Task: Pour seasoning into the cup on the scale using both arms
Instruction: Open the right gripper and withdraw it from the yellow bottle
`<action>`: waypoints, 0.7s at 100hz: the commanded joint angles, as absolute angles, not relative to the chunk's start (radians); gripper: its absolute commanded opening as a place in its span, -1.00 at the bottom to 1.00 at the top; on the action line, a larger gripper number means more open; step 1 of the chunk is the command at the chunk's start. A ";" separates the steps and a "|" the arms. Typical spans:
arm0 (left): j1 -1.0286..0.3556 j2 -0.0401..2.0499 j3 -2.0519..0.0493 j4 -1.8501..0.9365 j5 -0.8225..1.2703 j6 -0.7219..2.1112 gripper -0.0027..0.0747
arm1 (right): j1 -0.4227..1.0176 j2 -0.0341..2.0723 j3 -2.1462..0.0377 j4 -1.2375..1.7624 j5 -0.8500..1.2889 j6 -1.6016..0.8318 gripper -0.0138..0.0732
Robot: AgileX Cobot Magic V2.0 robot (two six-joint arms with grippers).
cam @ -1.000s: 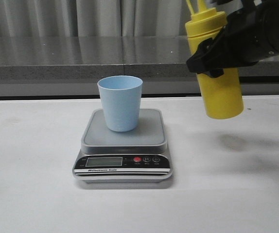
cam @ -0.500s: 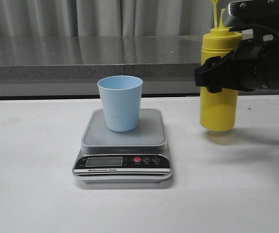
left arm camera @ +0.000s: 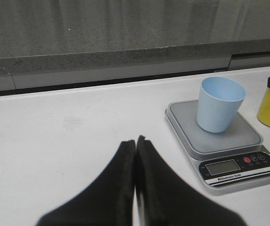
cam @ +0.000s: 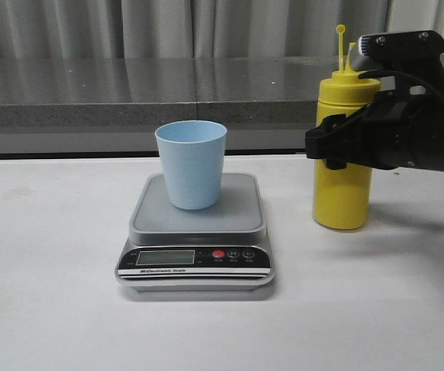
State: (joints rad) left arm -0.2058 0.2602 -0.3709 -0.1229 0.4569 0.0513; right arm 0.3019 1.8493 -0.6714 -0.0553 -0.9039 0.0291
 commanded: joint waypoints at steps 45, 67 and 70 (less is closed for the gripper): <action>-0.203 0.269 -0.400 -0.136 0.381 0.042 -0.98 | 0.296 1.788 -0.603 -0.045 -1.093 0.035 0.80; -0.203 0.269 -0.400 -0.136 0.381 0.042 -0.98 | 0.296 1.708 -0.509 -0.029 -1.112 0.035 0.80; -0.203 0.269 -0.400 -0.136 0.381 0.042 -0.98 | 0.296 1.694 -0.494 -0.029 -1.111 0.035 0.80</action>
